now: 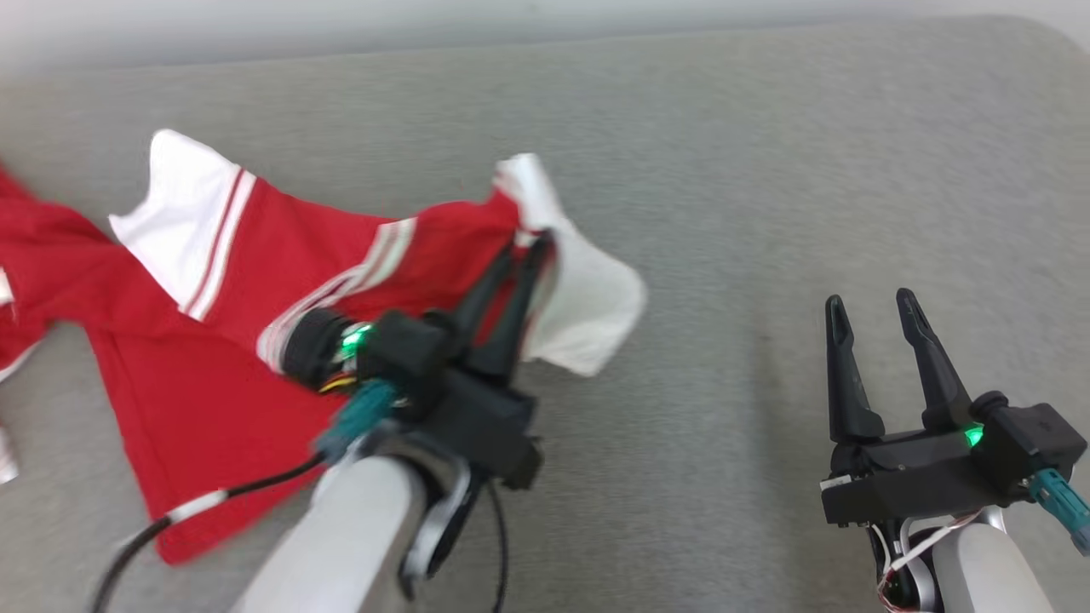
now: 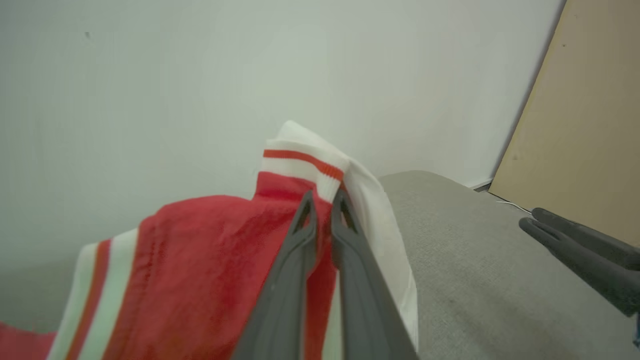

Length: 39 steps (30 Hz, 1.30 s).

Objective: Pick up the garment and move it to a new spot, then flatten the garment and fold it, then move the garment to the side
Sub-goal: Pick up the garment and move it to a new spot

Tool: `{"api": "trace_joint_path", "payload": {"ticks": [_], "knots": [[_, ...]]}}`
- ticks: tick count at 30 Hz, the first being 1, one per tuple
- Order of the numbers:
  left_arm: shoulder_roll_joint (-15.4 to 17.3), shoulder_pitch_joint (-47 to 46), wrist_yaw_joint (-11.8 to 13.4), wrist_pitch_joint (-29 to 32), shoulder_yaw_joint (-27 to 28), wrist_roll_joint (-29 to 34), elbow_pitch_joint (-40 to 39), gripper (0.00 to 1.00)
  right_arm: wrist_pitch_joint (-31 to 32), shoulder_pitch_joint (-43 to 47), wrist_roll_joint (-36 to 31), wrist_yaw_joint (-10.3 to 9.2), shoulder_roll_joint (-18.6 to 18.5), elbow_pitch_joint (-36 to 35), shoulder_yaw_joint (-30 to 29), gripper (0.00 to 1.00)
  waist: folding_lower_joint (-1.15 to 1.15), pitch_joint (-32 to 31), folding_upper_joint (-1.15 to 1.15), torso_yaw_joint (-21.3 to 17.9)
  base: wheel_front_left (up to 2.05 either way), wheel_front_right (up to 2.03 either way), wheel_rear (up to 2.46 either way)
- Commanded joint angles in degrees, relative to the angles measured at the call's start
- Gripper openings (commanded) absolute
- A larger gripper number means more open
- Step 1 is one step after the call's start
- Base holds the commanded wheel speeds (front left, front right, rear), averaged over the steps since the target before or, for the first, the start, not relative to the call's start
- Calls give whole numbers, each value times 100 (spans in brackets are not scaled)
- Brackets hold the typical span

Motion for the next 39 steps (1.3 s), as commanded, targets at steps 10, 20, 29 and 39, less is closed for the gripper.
{"api": "trace_joint_path", "payload": {"ticks": [10, 20, 29, 39], "knots": [[-291, -990, -535, 120, -883, -115, 1448, 0, -105, -84, 200, 4, 329, 269, -47, 100, 0, 713, 0, -1557, 0, 0, 0], [-347, -1233, -793, -115, -1252, -486, 2820, 100, -109, -90, 245, 4, 468, 371, -153, 100, 0, 781, 0, -1529, 0, 0, 0], [-215, -934, -162, -730, -989, -445, 2679, 100, -109, -43, 130, 4, 212, 395, -175, 100, 0, 295, 0, -815, 0, 0, 0], [421, 373, 524, -1347, 69, -842, 1431, 100, -110, 149, 53, 4, -66, 436, -96, 100, 0, -276, 0, -73, 0, 0, 0]]}}
